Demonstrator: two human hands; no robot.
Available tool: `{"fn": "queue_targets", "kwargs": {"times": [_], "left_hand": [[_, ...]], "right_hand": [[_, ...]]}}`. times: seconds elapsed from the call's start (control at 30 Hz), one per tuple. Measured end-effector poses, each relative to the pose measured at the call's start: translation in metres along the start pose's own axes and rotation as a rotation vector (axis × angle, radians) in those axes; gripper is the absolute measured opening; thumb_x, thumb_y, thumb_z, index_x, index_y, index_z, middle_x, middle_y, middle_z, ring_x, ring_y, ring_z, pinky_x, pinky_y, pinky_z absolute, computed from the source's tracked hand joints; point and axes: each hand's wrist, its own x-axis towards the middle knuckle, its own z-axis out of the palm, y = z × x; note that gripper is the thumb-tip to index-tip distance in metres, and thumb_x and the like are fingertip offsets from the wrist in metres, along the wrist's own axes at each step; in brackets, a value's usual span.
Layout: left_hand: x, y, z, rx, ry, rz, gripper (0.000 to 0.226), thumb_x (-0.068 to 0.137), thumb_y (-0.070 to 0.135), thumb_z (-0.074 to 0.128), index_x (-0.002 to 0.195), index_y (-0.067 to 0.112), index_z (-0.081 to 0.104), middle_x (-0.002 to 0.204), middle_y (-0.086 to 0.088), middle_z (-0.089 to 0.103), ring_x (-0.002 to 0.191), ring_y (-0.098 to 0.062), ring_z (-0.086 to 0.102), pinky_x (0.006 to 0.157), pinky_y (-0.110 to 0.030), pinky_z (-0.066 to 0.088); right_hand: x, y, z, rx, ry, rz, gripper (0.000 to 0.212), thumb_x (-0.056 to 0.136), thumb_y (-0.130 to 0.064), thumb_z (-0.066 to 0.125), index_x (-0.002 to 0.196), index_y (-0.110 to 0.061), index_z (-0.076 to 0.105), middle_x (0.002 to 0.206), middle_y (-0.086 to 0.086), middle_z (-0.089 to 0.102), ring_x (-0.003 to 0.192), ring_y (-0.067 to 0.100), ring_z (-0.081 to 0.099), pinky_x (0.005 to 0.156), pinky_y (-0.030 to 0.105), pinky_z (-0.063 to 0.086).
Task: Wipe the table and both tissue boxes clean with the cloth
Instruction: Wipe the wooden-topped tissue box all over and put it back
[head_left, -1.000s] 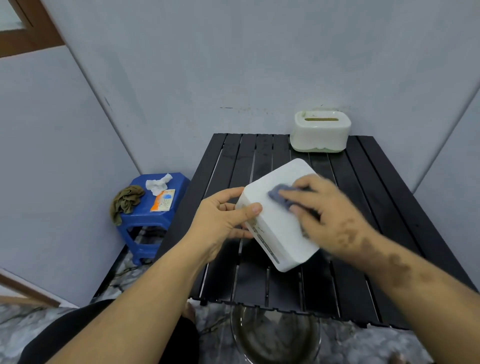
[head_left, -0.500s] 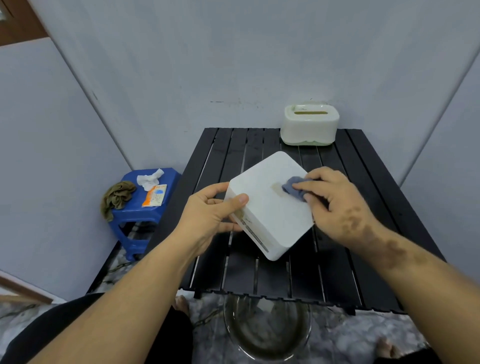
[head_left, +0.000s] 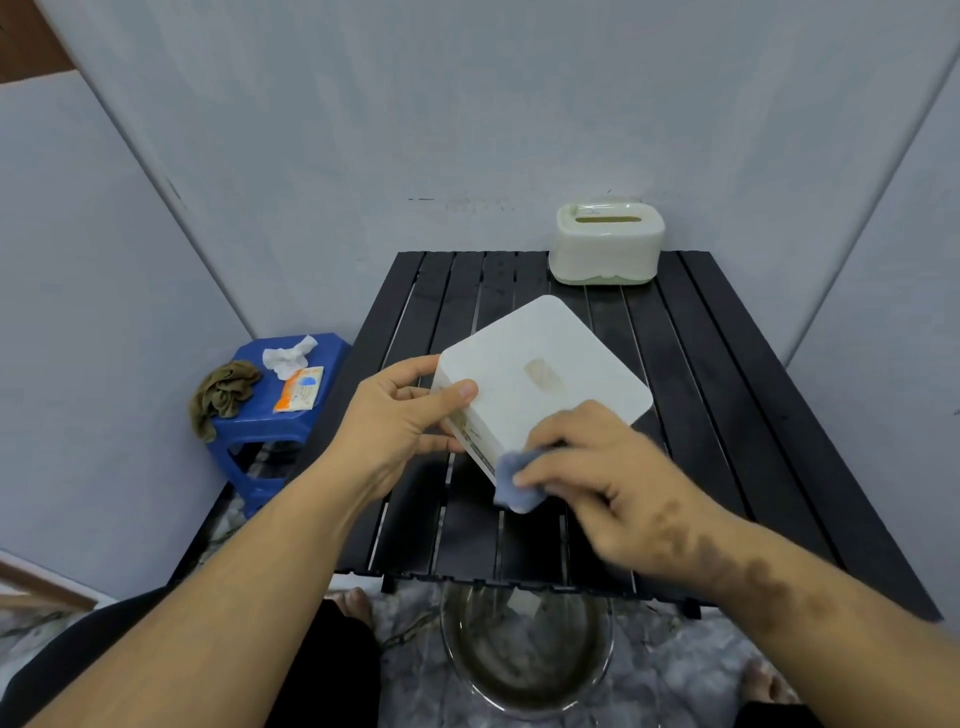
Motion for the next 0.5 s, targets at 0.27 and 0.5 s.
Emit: {"fn": "queue_targets", "kwargs": {"times": [0.27, 0.5], "left_hand": [[0.003, -0.001, -0.001, -0.011, 0.004, -0.019, 0.06, 0.064, 0.026, 0.086, 0.121, 0.014, 0.07, 0.103, -0.023, 0.075, 0.078, -0.027, 0.076, 0.069, -0.044, 0.062], [0.004, -0.002, -0.001, -0.002, -0.005, -0.018, 0.06, 0.061, 0.029, 0.087, 0.117, 0.014, 0.072, 0.102, -0.023, 0.075, 0.076, -0.028, 0.074, 0.068, -0.044, 0.062]], "right_hand": [[-0.008, 0.054, -0.035, -0.125, 0.227, 0.274, 0.029, 0.077, 0.007, 0.061, 0.089, -0.016, 0.073, 0.098, -0.004, 0.062, 0.094, 0.022, 0.055, 0.084, 0.046, 0.047], [-0.002, 0.017, -0.015, -0.006, -0.041, 0.017, 0.027, 0.076, 0.003, 0.059, 0.092, -0.015, 0.073, 0.101, 0.0, 0.061, 0.093, 0.023, 0.054, 0.087, 0.03, 0.044]]}}
